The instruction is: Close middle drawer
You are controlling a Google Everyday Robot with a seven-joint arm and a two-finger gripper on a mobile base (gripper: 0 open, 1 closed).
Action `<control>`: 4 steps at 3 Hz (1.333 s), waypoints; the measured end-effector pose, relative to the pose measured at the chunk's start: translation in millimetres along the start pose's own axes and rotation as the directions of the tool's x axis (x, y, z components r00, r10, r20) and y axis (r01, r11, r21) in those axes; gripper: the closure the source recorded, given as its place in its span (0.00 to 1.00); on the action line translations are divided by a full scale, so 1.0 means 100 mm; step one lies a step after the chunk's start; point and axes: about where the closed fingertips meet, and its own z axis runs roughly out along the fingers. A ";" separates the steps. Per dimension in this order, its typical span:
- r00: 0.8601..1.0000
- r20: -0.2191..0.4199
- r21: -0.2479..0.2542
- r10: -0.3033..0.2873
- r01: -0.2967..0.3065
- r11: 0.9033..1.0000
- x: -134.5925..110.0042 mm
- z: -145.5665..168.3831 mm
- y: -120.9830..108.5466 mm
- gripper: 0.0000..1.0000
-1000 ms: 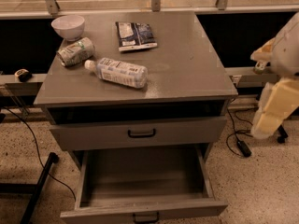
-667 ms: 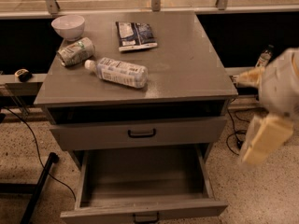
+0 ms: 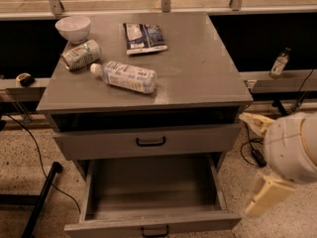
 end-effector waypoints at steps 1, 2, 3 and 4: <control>0.999 0.035 -0.137 0.036 -0.031 0.990 0.08 0.53 0.22 0.00; 0.993 0.087 -0.319 0.079 -0.048 0.947 0.43 1.47 1.05 0.00; 0.993 0.102 -0.366 0.062 -0.020 0.930 0.60 1.88 1.49 0.00; 0.993 0.101 -0.370 0.066 -0.024 0.929 0.63 1.92 1.54 0.00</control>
Offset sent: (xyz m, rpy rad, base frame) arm -0.0813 0.0355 -0.2889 0.2077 0.4492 0.1509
